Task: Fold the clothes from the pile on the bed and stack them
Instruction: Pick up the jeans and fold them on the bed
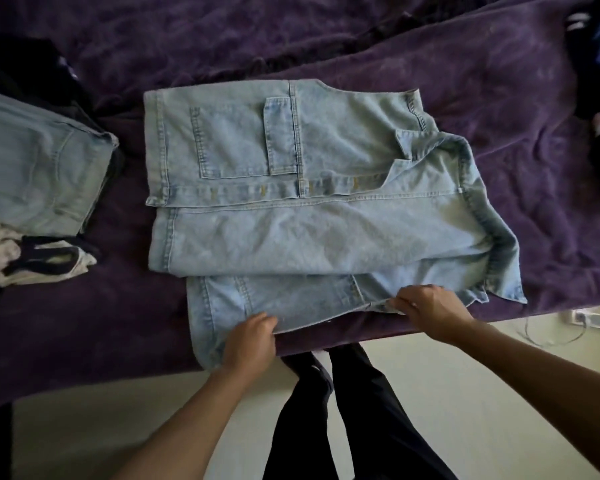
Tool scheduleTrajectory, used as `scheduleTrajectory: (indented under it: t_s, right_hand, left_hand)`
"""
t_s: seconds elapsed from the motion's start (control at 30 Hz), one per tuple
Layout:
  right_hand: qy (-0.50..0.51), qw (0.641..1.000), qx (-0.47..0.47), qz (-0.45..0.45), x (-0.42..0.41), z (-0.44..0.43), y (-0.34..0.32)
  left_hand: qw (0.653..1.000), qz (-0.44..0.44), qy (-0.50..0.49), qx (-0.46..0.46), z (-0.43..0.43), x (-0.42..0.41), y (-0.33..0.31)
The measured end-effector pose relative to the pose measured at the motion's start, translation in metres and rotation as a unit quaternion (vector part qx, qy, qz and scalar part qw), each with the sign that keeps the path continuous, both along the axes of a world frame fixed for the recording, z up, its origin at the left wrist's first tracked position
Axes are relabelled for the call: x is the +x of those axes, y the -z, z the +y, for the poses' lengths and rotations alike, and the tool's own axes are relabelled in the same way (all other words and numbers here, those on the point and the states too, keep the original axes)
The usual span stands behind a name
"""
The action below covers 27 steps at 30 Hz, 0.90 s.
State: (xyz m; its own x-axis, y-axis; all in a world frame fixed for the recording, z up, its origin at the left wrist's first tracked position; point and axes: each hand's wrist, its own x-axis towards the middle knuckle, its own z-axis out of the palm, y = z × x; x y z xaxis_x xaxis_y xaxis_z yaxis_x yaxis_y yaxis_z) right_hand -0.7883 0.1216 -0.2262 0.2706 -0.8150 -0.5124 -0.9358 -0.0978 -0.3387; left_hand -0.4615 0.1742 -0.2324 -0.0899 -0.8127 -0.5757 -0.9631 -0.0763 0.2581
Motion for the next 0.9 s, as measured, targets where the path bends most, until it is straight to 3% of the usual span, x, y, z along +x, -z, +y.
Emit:
scheduleTrajectory:
  t_s: [0.13, 0.2, 0.3, 0.43, 0.5, 0.6, 0.73, 0.9]
  right_hand:
    - [0.002, 0.998, -0.037, -0.059, 0.021, -0.003, -0.036]
    - [-0.042, 0.997, 0.024, -0.062, 0.030, 0.002, -0.049]
    - [-0.124, 0.978, 0.164, 0.023, 0.044, 0.010, -0.052]
    - [-0.101, 0.964, 0.243, 0.043, 0.037, -0.014, -0.048]
    - [-0.089, 0.965, 0.244, 0.041, 0.026, -0.038, -0.050]
    - [-0.050, 0.977, 0.201, 0.049, 0.011, -0.085, -0.053]
    - [0.050, 0.995, 0.080, 0.019, 0.003, -0.151, -0.042]
    - [0.058, 0.997, 0.038, 0.045, 0.024, -0.199, -0.007]
  left_hand:
    - [0.997, -0.033, 0.005, 0.071, -0.023, 0.045, -0.030]
    - [0.988, -0.018, 0.014, 0.155, -0.032, 0.073, -0.043]
    - [0.956, 0.003, 0.038, 0.291, -0.030, 0.101, -0.060]
    - [0.933, -0.067, 0.060, 0.348, -0.025, 0.123, -0.068]
    - [0.946, -0.078, 0.013, 0.314, -0.035, 0.141, -0.073]
    - [0.973, 0.051, -0.153, 0.165, -0.072, 0.171, -0.086]
    - [0.918, 0.205, -0.340, -0.027, -0.140, 0.174, -0.095]
    - [0.883, 0.132, -0.434, -0.120, -0.203, 0.168, -0.037]
